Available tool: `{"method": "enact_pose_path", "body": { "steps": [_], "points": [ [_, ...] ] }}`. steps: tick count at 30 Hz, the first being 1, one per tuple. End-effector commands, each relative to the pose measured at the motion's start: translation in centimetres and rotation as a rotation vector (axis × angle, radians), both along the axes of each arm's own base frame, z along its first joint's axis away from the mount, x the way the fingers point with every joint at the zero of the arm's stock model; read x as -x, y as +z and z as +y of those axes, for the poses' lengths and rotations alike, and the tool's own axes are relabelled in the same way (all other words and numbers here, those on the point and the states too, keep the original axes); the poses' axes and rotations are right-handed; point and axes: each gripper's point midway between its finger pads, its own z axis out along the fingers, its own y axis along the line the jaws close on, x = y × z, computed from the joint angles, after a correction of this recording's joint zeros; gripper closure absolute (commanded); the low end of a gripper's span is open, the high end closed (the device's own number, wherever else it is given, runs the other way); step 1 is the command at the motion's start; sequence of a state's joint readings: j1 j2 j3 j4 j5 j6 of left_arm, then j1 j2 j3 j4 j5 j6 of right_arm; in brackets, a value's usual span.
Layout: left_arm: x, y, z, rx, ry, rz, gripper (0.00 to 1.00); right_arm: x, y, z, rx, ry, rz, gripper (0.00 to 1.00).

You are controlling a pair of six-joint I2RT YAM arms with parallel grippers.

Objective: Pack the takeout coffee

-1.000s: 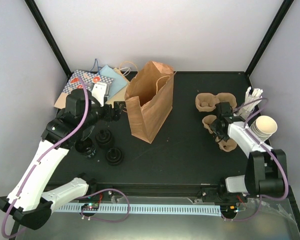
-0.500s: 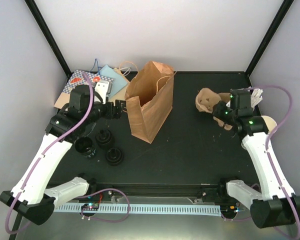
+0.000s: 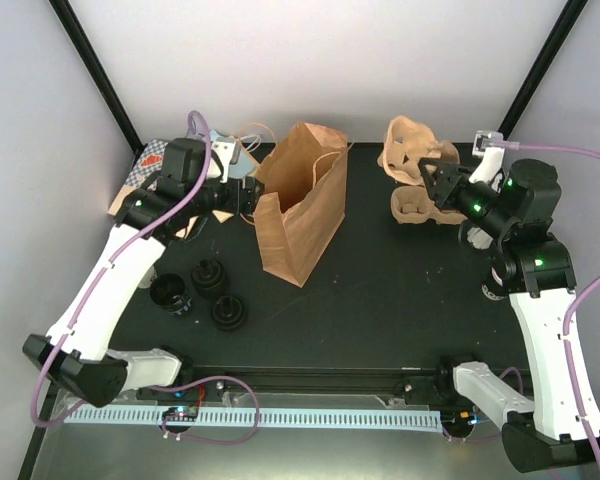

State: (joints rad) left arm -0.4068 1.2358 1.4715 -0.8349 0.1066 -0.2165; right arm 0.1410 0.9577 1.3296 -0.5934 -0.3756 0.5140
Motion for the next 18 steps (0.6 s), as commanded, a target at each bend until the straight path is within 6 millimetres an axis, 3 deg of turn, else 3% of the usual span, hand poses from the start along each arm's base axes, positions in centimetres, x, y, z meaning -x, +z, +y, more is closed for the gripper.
{"method": "enact_pose_path", "body": {
  "steps": [1,5,12,18],
  "points": [
    [-2.5,0.1,0.1,-0.046,0.035,-0.004,0.14,1.0,5.3,2.3,-0.058,0.149,-0.182,0.69],
    [-4.0,-0.8,-0.5,-0.063,0.037,0.027,0.16,0.9,7.0,3.4,-0.079,0.22,-0.219,0.69],
    [-6.7,-1.4,-1.1,-0.091,0.052,0.033,0.25,0.4,8.1,4.5,-0.09,0.297,-0.242,0.7],
    [-8.0,-2.6,-2.1,-0.118,0.018,0.076,0.51,-0.6,7.9,4.7,-0.067,0.296,-0.22,0.7]
  ]
}}
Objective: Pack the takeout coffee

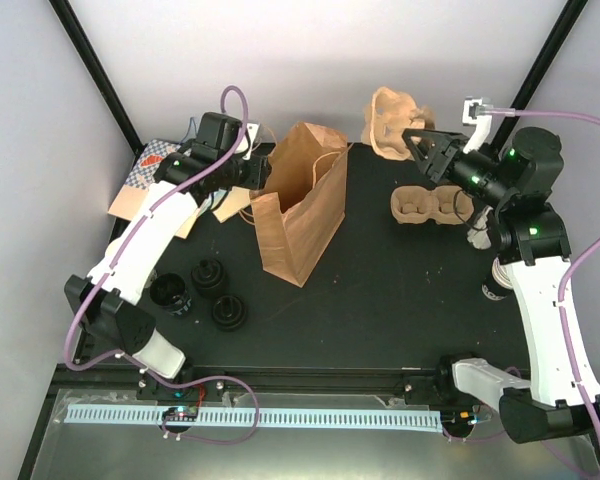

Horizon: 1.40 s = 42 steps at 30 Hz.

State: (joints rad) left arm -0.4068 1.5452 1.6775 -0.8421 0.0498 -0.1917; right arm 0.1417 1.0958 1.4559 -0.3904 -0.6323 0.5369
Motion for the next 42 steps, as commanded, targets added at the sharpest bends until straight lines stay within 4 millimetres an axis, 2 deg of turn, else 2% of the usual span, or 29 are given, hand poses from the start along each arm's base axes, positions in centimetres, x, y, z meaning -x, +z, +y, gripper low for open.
{"method": "enact_pose_path", "body": {
  "steps": [1,8,9,13,18,22,27,28,32,39,42],
  "points": [
    [-0.8,0.4,-0.2,-0.027,-0.023,0.008,0.56,0.6,1.9,0.7,0.013,0.045,-0.058,0.7],
    [0.5,1.7,-1.3,0.005,-0.102,0.013,0.96,0.8,2.9,2.7,0.047,0.11,-0.087,0.7],
    [0.8,1.9,-1.4,0.011,-0.117,0.011,0.98,0.9,2.9,3.0,0.049,0.114,-0.09,0.7],
    [2.3,2.5,-1.9,0.024,-0.171,0.002,0.98,1.4,2.6,3.3,0.052,0.127,-0.101,0.72],
    [5.0,3.6,-2.5,0.04,-0.253,-0.052,0.98,3.1,2.5,3.6,0.072,0.157,-0.149,0.72],
    [7.1,4.0,-3.5,0.05,-0.307,-0.098,0.98,5.0,1.8,4.9,0.092,0.214,-0.182,0.72],
    [8.9,4.4,-3.9,0.041,-0.35,-0.167,0.98,7.4,0.3,7.0,0.13,0.322,-0.184,0.72],
    [9.6,5.2,-3.7,0.047,-0.362,-0.203,0.98,8.0,0.1,7.3,0.135,0.344,-0.191,0.72],
    [11.6,6.5,-4.4,0.044,-0.425,-0.267,0.98,9.9,-0.6,8.3,0.158,0.416,-0.227,0.72],
    [12.8,7.4,-4.8,0.068,-0.443,-0.257,0.98,12.4,-1.7,10.1,0.162,0.511,-0.231,0.72],
    [13.0,7.5,-4.9,0.071,-0.449,-0.259,0.98,13.0,-3.5,11.2,0.176,0.549,-0.203,0.72]
  ]
}}
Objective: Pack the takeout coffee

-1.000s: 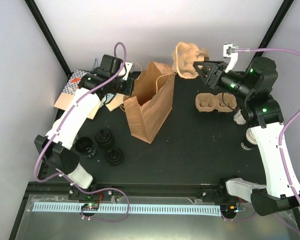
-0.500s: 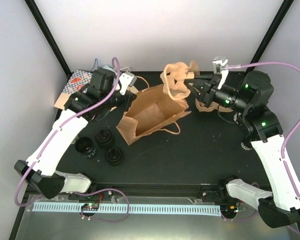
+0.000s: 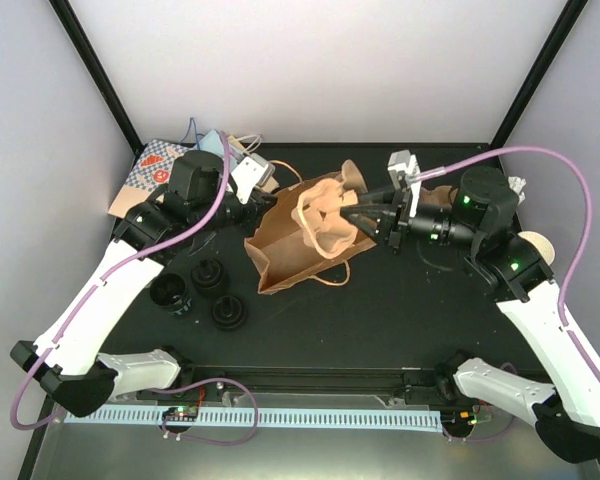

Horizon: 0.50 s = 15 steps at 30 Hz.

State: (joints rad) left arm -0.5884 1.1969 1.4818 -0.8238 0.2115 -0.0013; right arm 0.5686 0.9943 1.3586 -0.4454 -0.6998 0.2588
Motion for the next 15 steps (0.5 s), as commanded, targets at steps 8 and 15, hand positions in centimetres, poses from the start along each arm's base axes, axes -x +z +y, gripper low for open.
{"method": "enact_pose_path", "body": {
  "steps": [8,15],
  "points": [
    [0.9,2.2,-0.9,0.053,-0.045,-0.033,0.98,-0.8,-7.0,1.5,0.164,-0.067,0.035,0.73],
    [1.4,2.0,-1.4,0.054,-0.065,-0.02,0.99,-3.3,-10.3,1.7,0.344,-0.208,0.029,0.77]
  ]
}}
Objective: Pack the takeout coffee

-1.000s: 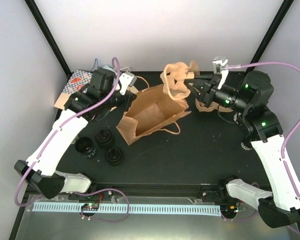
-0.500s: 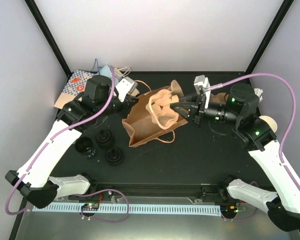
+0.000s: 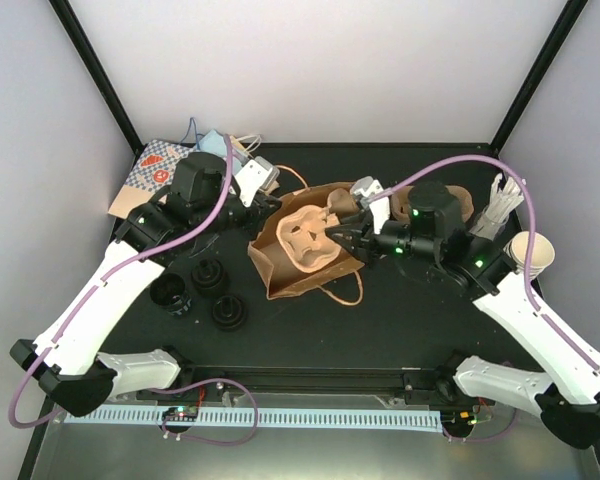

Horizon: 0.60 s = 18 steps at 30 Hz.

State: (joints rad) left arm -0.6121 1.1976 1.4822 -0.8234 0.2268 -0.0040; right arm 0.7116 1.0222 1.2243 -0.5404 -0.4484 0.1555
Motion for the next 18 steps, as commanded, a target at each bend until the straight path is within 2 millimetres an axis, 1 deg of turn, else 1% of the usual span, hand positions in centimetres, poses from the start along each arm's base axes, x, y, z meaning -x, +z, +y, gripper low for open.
{"method": "enact_pose_path", "body": {
  "steps": [1,4,7,12,14,18],
  "points": [
    [0.8,2.0,-0.7,0.045,-0.032,-0.026,0.99,-2.1,-1.5,-0.3,0.147,-0.133,-0.062,0.76],
    [0.8,2.0,-0.7,0.038,-0.029,-0.031,0.98,-3.6,-2.3,-0.8,0.221,-0.246,-0.087,0.76],
    [0.9,1.9,-0.6,0.026,-0.024,-0.034,0.98,-4.6,-2.9,-1.4,0.29,-0.343,-0.14,0.76],
    [1.2,2.1,-1.0,0.022,-0.036,-0.031,0.98,-4.6,-4.6,-1.2,0.45,-0.432,-0.301,0.74],
    [1.4,2.2,-1.2,0.023,-0.042,-0.032,0.99,-4.2,-5.1,-0.6,0.492,-0.446,-0.358,0.72],
    [2.0,2.4,-2.0,0.026,-0.067,-0.037,0.99,-3.9,-7.1,0.6,0.552,-0.396,-0.376,0.72]
  ]
}}
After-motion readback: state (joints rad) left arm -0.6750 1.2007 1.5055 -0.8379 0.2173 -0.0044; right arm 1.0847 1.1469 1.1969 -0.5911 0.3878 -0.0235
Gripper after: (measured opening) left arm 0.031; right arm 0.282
